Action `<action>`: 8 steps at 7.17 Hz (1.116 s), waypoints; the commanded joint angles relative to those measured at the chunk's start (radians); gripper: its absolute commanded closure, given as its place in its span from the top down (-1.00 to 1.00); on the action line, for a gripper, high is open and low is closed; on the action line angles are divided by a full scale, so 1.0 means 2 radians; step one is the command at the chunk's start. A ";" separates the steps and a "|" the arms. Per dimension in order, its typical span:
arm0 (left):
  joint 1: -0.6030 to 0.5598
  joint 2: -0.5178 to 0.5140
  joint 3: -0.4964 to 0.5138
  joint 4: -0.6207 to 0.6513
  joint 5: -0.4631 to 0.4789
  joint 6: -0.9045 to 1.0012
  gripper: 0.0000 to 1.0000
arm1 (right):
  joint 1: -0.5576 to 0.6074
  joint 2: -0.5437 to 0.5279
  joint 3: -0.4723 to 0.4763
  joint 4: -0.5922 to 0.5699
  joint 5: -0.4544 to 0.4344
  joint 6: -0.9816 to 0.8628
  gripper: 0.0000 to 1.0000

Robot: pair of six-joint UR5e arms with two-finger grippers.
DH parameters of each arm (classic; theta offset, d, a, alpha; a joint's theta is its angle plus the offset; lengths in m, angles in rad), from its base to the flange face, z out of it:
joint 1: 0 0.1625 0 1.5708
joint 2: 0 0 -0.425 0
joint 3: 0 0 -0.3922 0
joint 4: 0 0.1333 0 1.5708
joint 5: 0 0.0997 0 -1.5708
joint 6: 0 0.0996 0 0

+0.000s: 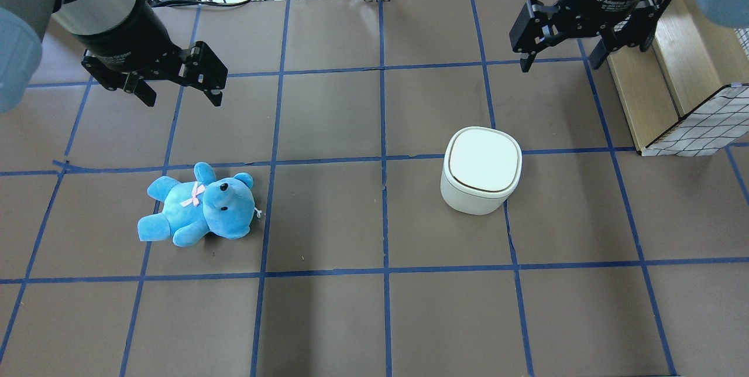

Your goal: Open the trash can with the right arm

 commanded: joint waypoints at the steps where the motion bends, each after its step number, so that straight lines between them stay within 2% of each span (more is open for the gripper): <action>1: 0.000 0.000 0.000 0.000 0.000 0.000 1.00 | 0.000 0.000 0.000 0.000 0.000 0.000 1.00; 8: 0.000 0.000 0.000 0.000 0.000 0.000 1.00 | -0.001 0.000 0.000 0.001 0.000 0.001 1.00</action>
